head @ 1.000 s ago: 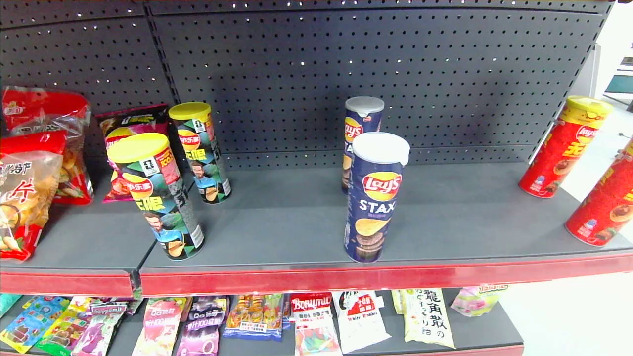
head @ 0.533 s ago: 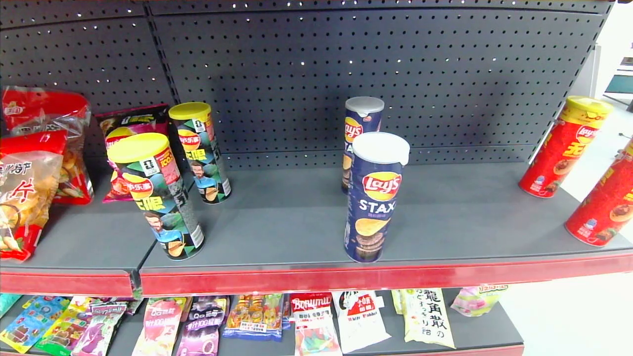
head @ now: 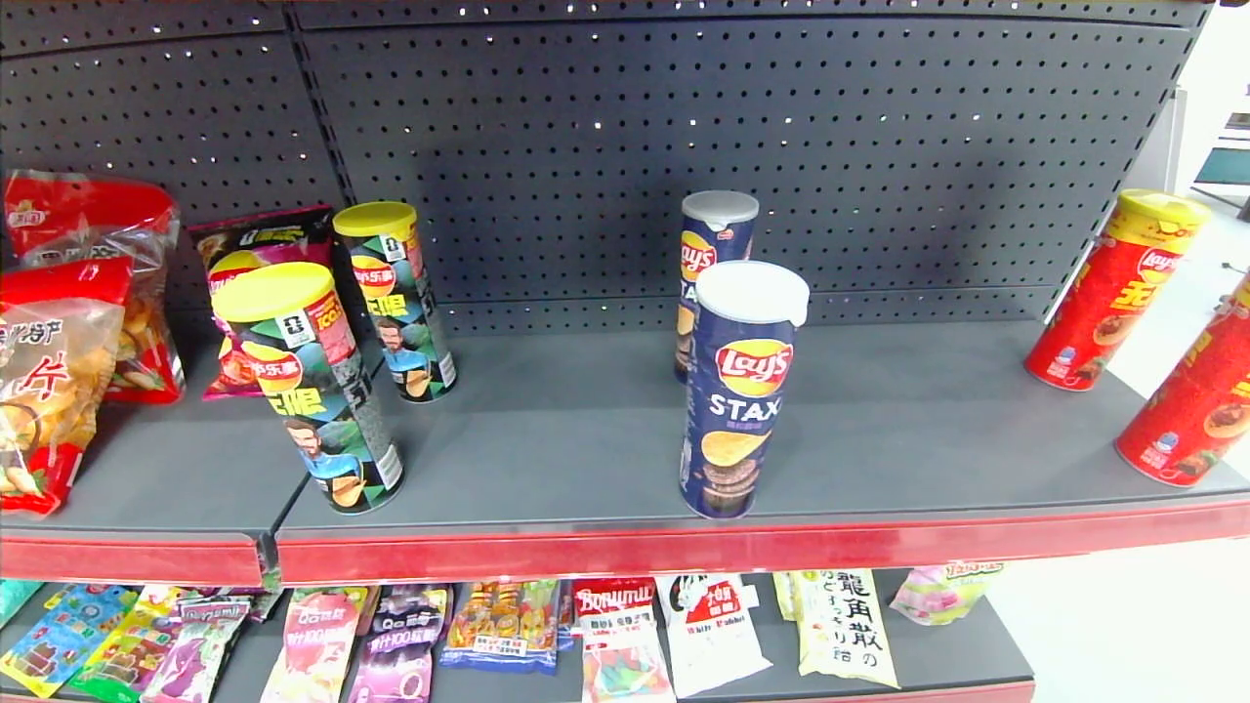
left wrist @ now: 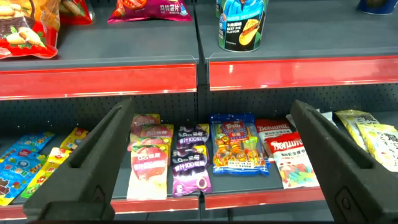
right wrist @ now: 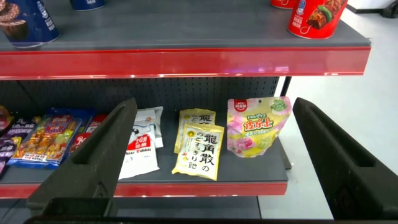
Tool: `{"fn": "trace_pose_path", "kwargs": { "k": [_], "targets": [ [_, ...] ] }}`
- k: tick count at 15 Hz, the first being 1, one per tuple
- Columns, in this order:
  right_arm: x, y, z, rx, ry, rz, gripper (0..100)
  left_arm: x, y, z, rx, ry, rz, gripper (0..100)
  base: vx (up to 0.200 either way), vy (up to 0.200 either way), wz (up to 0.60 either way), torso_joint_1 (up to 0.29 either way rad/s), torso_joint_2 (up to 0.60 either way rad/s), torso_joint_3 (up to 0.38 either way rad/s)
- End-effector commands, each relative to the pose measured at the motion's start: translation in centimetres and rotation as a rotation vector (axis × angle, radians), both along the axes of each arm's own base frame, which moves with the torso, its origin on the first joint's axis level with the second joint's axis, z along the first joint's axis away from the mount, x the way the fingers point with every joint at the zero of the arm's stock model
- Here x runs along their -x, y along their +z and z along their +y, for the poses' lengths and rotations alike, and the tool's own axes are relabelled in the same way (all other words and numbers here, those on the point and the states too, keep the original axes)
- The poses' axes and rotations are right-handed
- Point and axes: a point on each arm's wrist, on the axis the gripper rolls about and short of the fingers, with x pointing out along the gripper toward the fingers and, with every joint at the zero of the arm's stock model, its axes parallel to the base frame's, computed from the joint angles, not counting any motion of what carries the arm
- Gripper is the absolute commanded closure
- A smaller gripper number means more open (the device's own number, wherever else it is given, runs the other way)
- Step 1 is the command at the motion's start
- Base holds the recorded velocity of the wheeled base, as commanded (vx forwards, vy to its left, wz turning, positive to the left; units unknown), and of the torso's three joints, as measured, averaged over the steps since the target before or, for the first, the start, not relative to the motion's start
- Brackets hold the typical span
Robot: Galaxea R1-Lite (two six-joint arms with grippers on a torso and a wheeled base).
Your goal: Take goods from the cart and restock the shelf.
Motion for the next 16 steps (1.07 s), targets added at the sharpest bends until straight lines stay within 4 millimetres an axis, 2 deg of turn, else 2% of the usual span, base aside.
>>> {"fn": "trace_pose_path", "kwargs": {
  "k": [1, 16],
  "targets": [
    [0.0, 0.0, 0.0, 0.001, 0.002, 0.0, 0, 0.0, -0.01, 0.0, 0.0, 0.0, 0.0, 0, 0.0, 0.0, 0.0, 0.0, 0.0, 0.0],
    [0.0, 0.02, 0.0, -0.005, 0.002, -0.001, 0, 0.0, -0.01, 0.0, 0.0, 0.0, 0.0, 0, 0.0, 0.0, 0.0, 0.0, 0.0, 0.0]
  ]
}}
